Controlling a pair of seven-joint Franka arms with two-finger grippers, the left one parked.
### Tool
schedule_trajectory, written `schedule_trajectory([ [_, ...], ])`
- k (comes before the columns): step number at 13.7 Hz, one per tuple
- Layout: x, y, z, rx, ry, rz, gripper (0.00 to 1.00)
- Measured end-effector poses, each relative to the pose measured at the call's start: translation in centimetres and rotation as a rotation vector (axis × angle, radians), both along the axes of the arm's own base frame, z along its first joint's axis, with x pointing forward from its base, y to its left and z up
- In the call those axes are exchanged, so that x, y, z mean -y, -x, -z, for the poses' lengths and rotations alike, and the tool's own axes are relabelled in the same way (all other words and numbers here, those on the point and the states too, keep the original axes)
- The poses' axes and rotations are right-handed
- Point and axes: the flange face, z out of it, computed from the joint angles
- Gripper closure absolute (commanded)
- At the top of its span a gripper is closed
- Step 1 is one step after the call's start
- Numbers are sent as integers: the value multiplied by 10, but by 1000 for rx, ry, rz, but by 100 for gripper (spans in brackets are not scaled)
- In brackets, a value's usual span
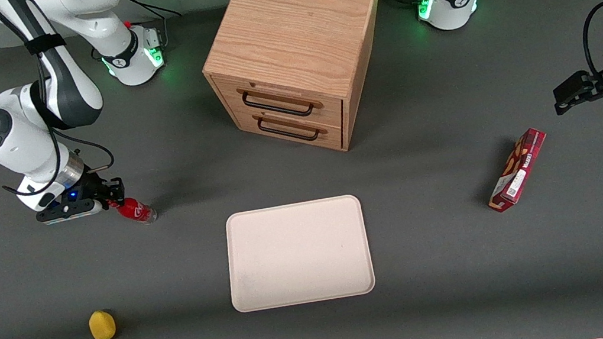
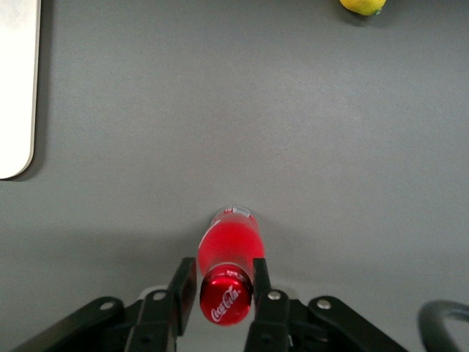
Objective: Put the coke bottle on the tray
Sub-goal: 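Close the right gripper on the bottle neck and lift it, then carry the bottle with the right gripper over the cream tray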
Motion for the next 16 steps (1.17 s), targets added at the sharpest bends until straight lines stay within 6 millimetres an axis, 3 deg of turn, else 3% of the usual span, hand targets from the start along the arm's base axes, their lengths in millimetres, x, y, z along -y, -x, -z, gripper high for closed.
schedule_trajectory([
  [3,0,0,0,0,0,1,98],
  [7,-1,-1,0,-1,-1,-2,100],
  [9,-18,-5,-10,-14,-5,-3,100],
  [11,-49,-19,-45,-39,-10,17,100],
  [14,-93,-46,-116,-36,-34,45,100],
  [16,-124,-72,-141,-15,-79,60,100],
])
